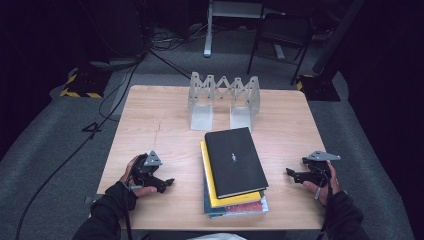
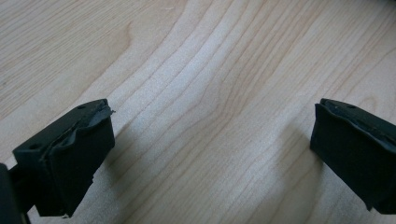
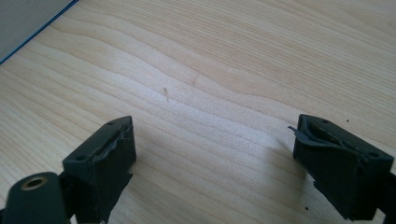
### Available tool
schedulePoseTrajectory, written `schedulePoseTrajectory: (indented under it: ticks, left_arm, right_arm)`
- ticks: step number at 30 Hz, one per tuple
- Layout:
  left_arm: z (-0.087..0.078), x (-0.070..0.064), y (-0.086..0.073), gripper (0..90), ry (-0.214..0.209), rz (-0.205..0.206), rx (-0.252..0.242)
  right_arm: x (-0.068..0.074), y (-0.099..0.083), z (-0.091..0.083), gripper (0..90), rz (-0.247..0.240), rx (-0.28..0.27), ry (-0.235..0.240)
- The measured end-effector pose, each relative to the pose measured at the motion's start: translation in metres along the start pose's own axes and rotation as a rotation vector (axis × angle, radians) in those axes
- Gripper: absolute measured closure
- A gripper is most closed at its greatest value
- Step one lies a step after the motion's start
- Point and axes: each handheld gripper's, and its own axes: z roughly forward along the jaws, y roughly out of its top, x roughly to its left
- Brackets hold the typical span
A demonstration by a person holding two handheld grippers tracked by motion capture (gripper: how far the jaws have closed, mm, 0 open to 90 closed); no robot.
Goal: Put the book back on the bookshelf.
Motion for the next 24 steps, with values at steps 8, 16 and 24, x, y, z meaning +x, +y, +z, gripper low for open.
schedulePoseTrajectory:
  ticks: [8, 16, 24]
  left_arm:
    - [0.000, 0.000, 0.000, 0.0, 0.000, 0.005, -0.001]
    - [-0.001, -0.004, -0.001, 0.4, 0.007, -0.005, 0.001]
    - [-0.001, -0.010, 0.003, 1.1, -0.004, 0.014, 0.025]
  right_arm:
    - [0.001, 0.000, 0.000, 13.3, 0.005, 0.005, -0.006]
    - [0.004, 0.006, -0.002, 19.1, -0.034, 0.039, -0.007]
    - [0.020, 0.020, -0.028, 23.7, -0.112, -0.023, 0.126]
